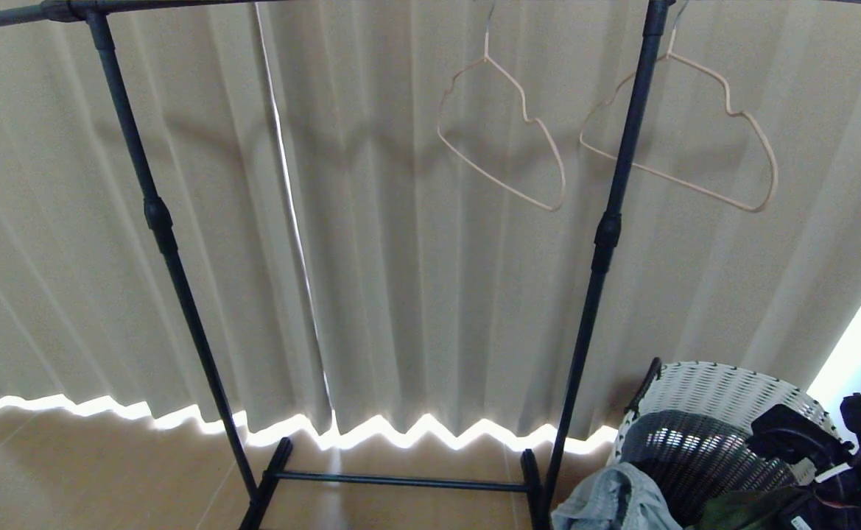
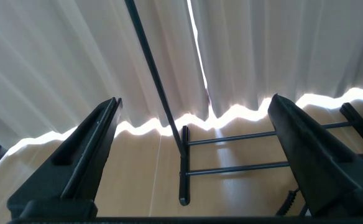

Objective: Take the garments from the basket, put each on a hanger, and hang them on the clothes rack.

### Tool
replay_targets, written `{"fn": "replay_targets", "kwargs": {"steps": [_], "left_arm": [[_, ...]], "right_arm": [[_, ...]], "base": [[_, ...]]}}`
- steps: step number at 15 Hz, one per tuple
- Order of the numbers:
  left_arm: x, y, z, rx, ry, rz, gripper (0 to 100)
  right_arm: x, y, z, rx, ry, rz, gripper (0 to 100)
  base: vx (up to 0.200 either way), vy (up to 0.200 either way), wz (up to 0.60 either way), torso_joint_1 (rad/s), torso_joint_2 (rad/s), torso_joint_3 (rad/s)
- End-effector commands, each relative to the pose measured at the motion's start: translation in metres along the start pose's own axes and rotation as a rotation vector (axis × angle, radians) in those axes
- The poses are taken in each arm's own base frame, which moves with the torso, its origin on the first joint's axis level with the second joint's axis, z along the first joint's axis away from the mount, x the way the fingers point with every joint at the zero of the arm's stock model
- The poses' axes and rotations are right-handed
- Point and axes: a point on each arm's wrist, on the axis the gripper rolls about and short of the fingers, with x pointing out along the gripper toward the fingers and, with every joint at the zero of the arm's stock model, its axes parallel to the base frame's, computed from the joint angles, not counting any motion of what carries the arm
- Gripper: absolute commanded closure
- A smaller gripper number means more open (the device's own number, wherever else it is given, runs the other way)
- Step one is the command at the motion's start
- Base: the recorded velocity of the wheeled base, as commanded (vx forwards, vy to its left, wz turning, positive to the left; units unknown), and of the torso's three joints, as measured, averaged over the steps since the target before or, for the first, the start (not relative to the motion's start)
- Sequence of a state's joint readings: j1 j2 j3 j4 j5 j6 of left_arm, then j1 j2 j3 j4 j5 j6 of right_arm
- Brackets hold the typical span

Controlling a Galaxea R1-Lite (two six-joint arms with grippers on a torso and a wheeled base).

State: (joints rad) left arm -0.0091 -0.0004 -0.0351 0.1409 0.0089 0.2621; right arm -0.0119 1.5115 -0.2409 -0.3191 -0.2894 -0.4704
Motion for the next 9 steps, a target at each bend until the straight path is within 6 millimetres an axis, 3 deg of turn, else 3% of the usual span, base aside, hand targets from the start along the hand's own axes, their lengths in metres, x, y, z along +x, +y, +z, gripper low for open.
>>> {"fn": "replay_targets", "kwargs": {"steps": [1,3,5,9], "left_arm": [[0.000,0.000,0.000,0.000,0.001,0.000,0],[0.000,0.000,0.000,0.000,0.002,0.000,0],[0.000,0.000,0.000,0.003,0.001,0.000,0],[0.000,0.000,0.000,0.003,0.001,0.000,0]], "right_arm": [[-0.032,-0.010,-0.004,0.060,-0.163,-0.059,100],[-0.048,-0.014,-0.007,0.094,-0.263,-0.064,100],[-0.070,-0.018,-0.011,0.157,-0.402,-0.067,100],[-0.087,-0.019,-0.019,0.223,-0.503,-0.079,100]], "base": [[0.000,0.000,0.00,0.000,0.00,0.000],[0.000,0.000,0.00,0.000,0.00,0.000],[-0.200,0.000,0.00,0.007,0.00,-0.002],[-0.200,0.000,0.00,0.005,0.00,0.001]]}}
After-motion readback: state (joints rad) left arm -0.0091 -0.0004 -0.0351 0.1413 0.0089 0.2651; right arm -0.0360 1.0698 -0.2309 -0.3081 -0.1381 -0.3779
